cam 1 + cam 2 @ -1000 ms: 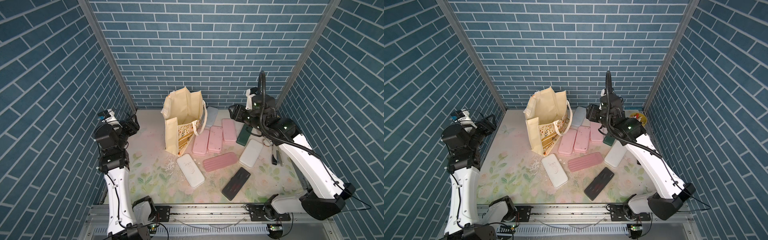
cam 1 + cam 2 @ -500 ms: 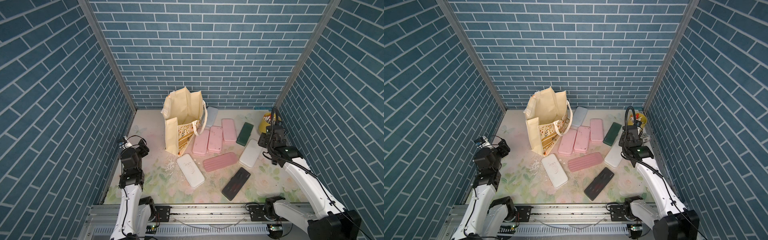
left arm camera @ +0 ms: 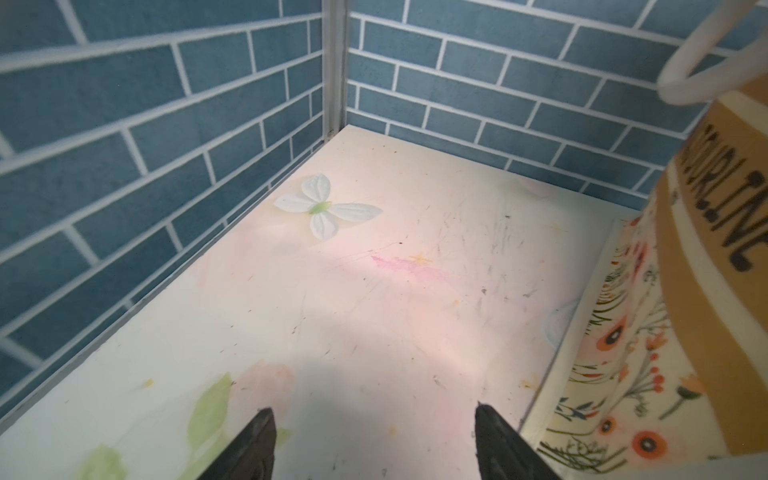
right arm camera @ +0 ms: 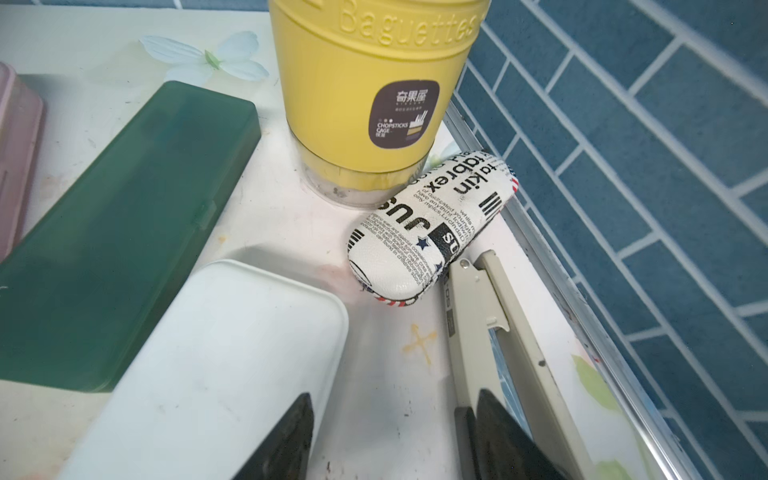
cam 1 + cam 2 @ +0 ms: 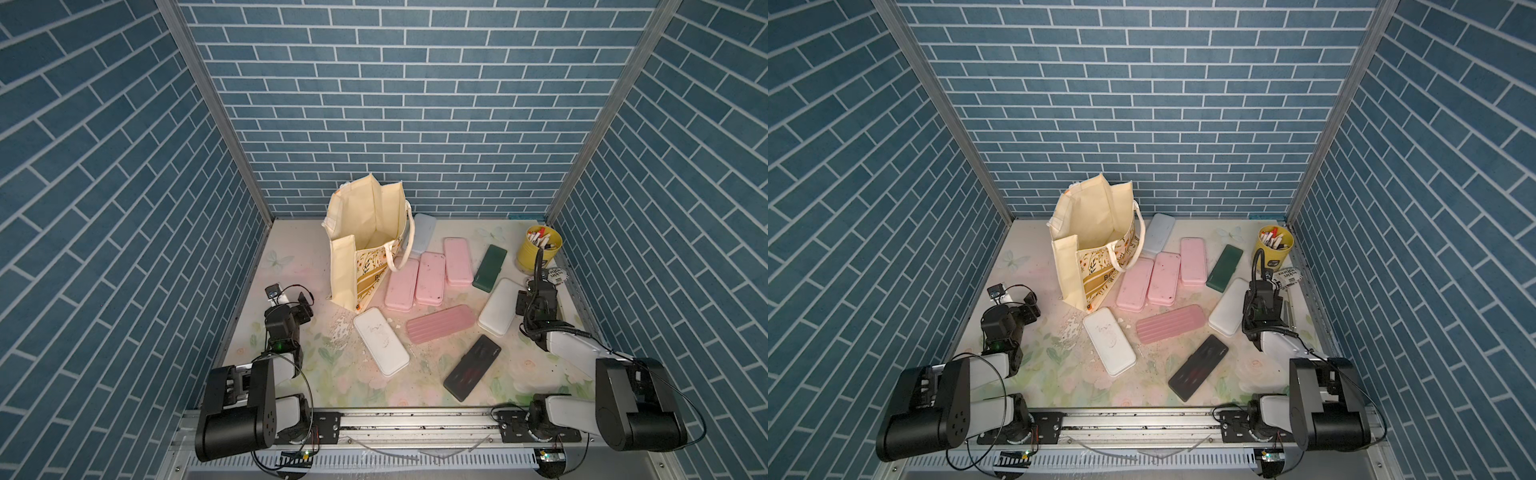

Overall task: Take out the pencil case from the canvas bag
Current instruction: Reset both arms

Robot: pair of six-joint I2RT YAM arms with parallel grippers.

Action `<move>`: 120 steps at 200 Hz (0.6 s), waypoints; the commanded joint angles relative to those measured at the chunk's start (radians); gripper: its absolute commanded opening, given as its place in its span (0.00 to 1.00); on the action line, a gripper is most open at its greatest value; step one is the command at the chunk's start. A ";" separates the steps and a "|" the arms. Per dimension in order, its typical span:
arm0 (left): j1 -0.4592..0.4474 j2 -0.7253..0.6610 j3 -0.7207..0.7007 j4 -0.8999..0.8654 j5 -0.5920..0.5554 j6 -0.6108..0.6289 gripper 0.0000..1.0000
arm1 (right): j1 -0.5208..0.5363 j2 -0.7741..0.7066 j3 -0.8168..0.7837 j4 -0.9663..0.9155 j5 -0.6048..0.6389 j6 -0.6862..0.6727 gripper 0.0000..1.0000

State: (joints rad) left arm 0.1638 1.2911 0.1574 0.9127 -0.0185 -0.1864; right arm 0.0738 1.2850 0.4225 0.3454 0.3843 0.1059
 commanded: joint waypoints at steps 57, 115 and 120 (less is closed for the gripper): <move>-0.001 0.193 0.043 0.284 0.208 0.102 0.80 | -0.092 0.128 -0.001 0.347 -0.403 -0.103 0.62; -0.011 0.277 0.012 0.425 0.237 0.125 0.81 | -0.115 0.248 -0.064 0.574 -0.417 -0.080 0.62; -0.011 0.298 0.010 0.455 0.243 0.128 0.81 | -0.115 0.249 -0.052 0.552 -0.401 -0.073 0.63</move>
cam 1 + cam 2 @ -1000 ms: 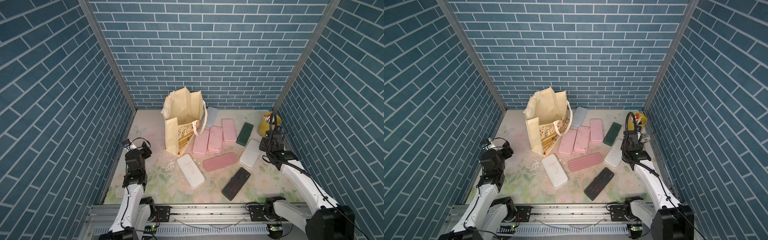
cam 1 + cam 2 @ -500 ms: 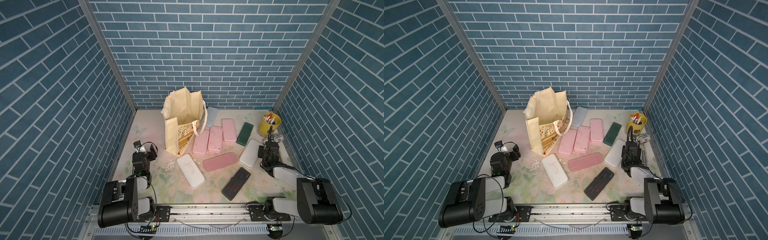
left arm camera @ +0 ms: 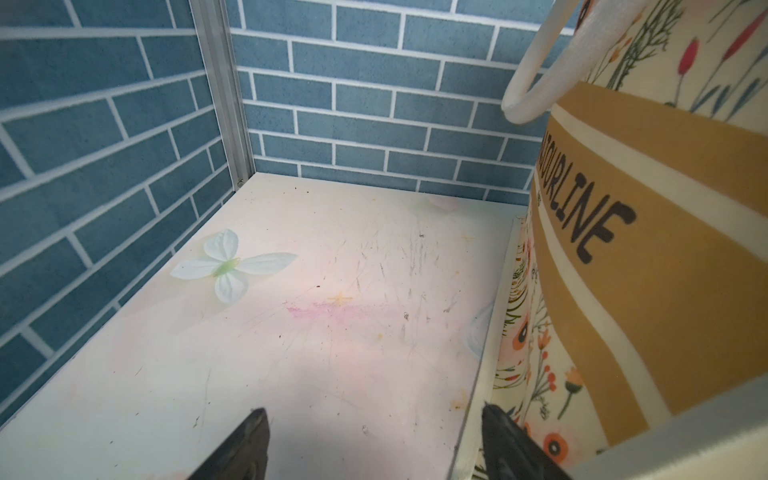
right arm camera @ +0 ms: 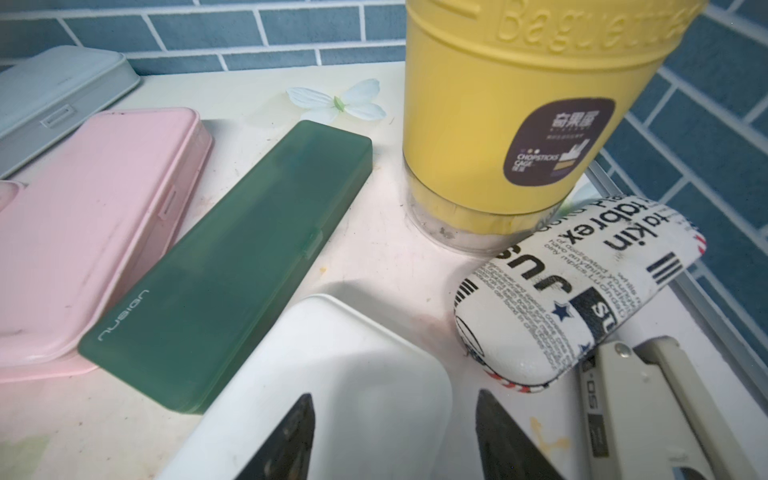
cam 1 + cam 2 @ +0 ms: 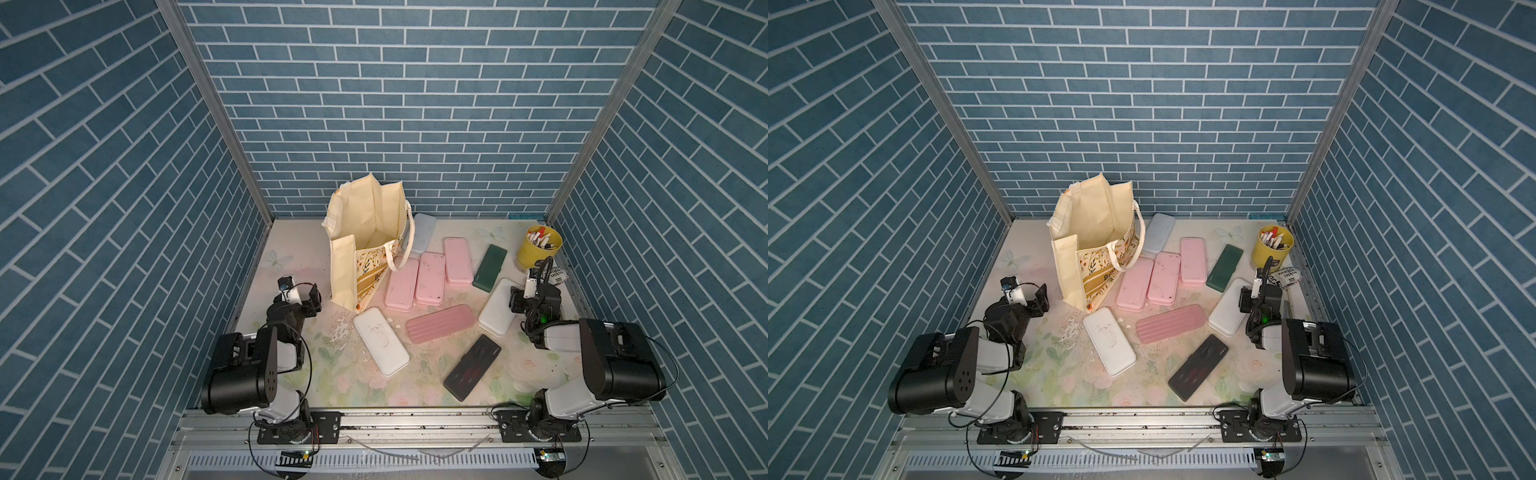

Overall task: Take out the pencil case from the canvas bag
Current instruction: Reset both arms

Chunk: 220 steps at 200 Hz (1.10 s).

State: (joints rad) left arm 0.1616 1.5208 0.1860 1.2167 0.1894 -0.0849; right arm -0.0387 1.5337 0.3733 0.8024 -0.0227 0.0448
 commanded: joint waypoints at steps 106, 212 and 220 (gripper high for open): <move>-0.188 0.010 0.188 -0.318 -0.300 0.139 0.99 | -0.007 0.004 0.015 0.067 0.089 0.022 0.99; -0.196 0.010 0.192 -0.329 -0.323 0.140 0.99 | -0.008 0.008 0.021 0.057 0.088 0.021 0.99; -0.195 0.011 0.193 -0.329 -0.322 0.140 0.99 | -0.006 0.006 0.019 0.059 0.089 0.021 0.99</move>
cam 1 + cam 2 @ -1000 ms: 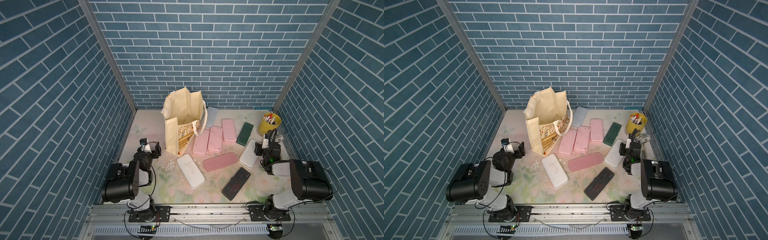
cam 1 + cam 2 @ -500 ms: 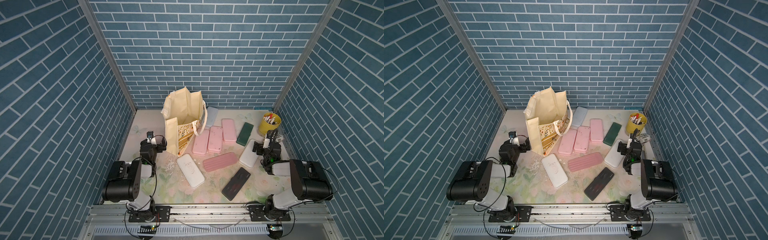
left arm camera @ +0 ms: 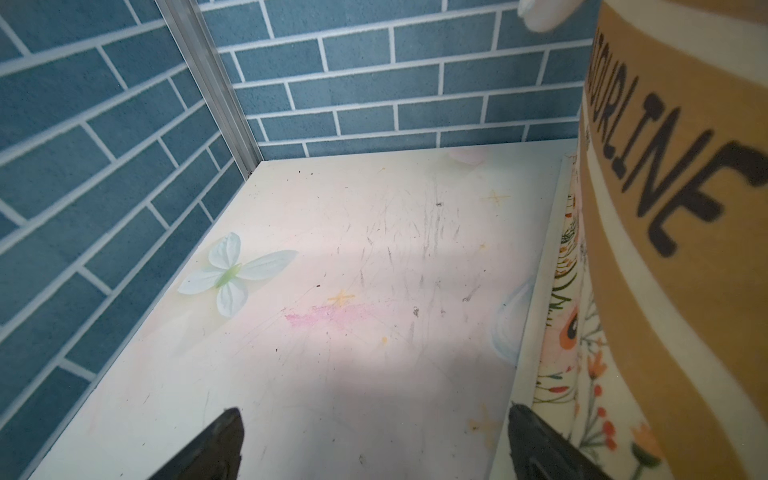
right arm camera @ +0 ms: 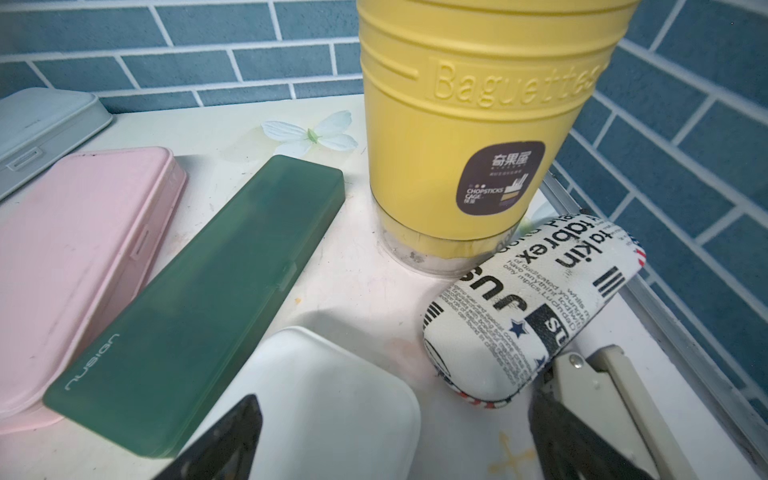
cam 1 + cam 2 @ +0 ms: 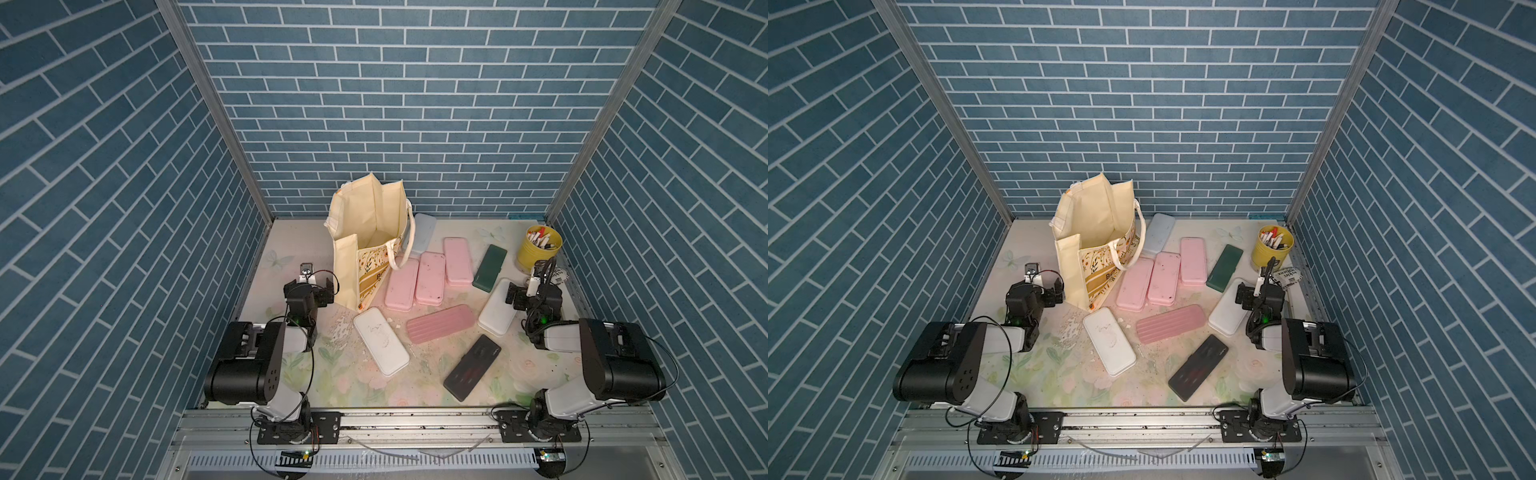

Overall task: Take out the pencil case from the canvas bag
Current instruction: Reset both arms

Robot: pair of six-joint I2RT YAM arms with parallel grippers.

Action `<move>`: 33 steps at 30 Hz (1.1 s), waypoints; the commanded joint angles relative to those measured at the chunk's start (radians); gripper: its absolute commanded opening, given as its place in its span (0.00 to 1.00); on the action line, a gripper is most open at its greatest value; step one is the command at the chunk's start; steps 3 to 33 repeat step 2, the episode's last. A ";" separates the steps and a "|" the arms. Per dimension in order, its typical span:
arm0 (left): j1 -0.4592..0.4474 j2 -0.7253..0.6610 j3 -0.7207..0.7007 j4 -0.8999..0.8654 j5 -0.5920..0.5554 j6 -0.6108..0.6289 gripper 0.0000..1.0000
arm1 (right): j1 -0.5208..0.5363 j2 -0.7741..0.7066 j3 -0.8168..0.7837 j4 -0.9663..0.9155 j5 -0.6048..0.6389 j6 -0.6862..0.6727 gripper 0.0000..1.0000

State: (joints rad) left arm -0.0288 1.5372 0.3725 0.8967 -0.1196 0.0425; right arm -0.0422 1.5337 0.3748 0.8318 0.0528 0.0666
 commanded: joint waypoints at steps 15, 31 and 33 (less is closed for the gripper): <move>-0.005 -0.006 0.005 -0.008 -0.014 0.013 0.99 | -0.002 0.005 0.016 0.033 0.014 -0.002 0.99; -0.005 -0.006 0.005 -0.008 -0.014 0.013 0.99 | -0.002 0.005 0.016 0.033 0.014 -0.002 0.99; -0.005 -0.006 0.005 -0.008 -0.014 0.013 0.99 | -0.002 0.005 0.016 0.033 0.014 -0.002 0.99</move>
